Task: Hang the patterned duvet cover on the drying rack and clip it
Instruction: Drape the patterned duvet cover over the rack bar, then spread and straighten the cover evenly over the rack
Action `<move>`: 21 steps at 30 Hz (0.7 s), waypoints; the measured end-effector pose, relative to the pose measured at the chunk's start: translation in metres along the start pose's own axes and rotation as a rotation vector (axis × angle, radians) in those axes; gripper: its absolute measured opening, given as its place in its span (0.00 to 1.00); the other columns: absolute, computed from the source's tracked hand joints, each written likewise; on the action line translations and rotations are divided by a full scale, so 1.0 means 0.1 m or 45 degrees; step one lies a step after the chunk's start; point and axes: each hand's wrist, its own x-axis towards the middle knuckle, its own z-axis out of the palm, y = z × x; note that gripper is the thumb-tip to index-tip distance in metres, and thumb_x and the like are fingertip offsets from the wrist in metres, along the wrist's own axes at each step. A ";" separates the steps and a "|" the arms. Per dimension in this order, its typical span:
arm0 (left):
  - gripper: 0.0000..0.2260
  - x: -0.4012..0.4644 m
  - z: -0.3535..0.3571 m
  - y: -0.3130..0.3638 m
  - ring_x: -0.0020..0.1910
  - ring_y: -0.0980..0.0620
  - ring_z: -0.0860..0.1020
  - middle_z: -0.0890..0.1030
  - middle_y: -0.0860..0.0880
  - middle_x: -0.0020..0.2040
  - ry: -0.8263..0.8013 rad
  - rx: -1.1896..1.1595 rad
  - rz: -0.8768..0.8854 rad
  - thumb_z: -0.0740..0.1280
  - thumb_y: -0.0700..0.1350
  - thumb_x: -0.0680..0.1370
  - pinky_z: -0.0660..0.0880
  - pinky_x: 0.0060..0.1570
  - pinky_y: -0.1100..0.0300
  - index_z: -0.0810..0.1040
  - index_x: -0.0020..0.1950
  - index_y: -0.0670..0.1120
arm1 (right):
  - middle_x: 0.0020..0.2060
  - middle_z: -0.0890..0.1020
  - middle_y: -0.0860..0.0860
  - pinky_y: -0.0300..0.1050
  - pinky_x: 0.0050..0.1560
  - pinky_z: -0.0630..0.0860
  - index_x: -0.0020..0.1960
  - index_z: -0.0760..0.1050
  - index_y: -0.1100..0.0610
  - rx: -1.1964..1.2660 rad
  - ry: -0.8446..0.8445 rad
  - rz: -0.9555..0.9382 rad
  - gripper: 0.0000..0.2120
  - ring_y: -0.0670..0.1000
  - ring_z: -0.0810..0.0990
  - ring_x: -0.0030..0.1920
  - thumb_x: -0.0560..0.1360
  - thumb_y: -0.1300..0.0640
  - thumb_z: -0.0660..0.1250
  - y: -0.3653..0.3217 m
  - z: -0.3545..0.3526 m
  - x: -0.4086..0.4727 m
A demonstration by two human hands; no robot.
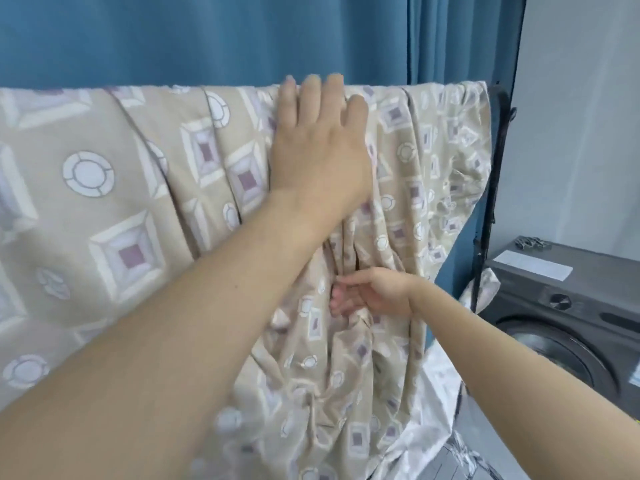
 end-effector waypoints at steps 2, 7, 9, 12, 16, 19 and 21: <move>0.22 0.25 0.08 0.00 0.67 0.38 0.66 0.69 0.40 0.69 -0.150 0.121 -0.080 0.55 0.54 0.79 0.55 0.70 0.40 0.66 0.72 0.46 | 0.57 0.80 0.60 0.50 0.67 0.69 0.58 0.76 0.63 -0.164 -0.119 0.081 0.16 0.58 0.77 0.62 0.81 0.53 0.58 -0.18 -0.21 -0.16; 0.23 0.66 0.16 0.16 0.58 0.40 0.72 0.76 0.40 0.61 -0.205 0.150 -0.133 0.51 0.58 0.80 0.63 0.59 0.46 0.68 0.68 0.46 | 0.62 0.75 0.67 0.57 0.64 0.71 0.63 0.73 0.68 0.070 -0.119 -0.121 0.25 0.64 0.75 0.64 0.79 0.48 0.58 -0.58 -1.04 -0.80; 0.23 0.79 0.20 0.26 0.57 0.40 0.73 0.77 0.41 0.59 -0.231 0.184 -0.124 0.51 0.59 0.80 0.63 0.58 0.46 0.70 0.66 0.46 | 0.54 0.80 0.66 0.56 0.55 0.77 0.55 0.78 0.66 0.297 0.081 -0.270 0.21 0.63 0.81 0.54 0.79 0.49 0.60 -0.76 -1.36 -1.02; 0.21 1.04 0.25 0.41 0.54 0.42 0.75 0.79 0.43 0.55 -0.289 0.101 -0.114 0.50 0.58 0.81 0.64 0.51 0.49 0.72 0.61 0.45 | 0.47 0.82 0.60 0.47 0.38 0.81 0.50 0.77 0.61 0.212 0.671 -0.391 0.13 0.56 0.84 0.40 0.79 0.51 0.61 -1.05 -1.73 -1.13; 0.18 1.53 0.26 0.63 0.46 0.44 0.72 0.73 0.47 0.44 -0.519 -0.148 -0.217 0.49 0.57 0.82 0.64 0.42 0.55 0.74 0.50 0.48 | 0.57 0.75 0.56 0.50 0.39 0.82 0.66 0.69 0.58 0.092 1.213 -0.312 0.19 0.56 0.82 0.45 0.79 0.49 0.62 -1.40 -2.23 -0.94; 0.11 1.90 0.34 0.80 0.47 0.44 0.72 0.71 0.50 0.43 -0.729 -0.286 -0.297 0.52 0.52 0.80 0.66 0.43 0.55 0.71 0.50 0.49 | 0.52 0.74 0.52 0.46 0.33 0.78 0.71 0.62 0.57 0.095 1.450 -0.271 0.32 0.56 0.82 0.47 0.74 0.40 0.64 -1.70 -2.54 -0.75; 0.10 2.07 0.41 0.91 0.50 0.44 0.74 0.75 0.50 0.47 -0.851 -0.396 -0.283 0.53 0.46 0.79 0.70 0.47 0.55 0.73 0.53 0.48 | 0.51 0.76 0.52 0.49 0.40 0.79 0.72 0.60 0.57 0.146 1.504 -0.280 0.40 0.57 0.81 0.50 0.70 0.34 0.66 -1.87 -2.68 -0.63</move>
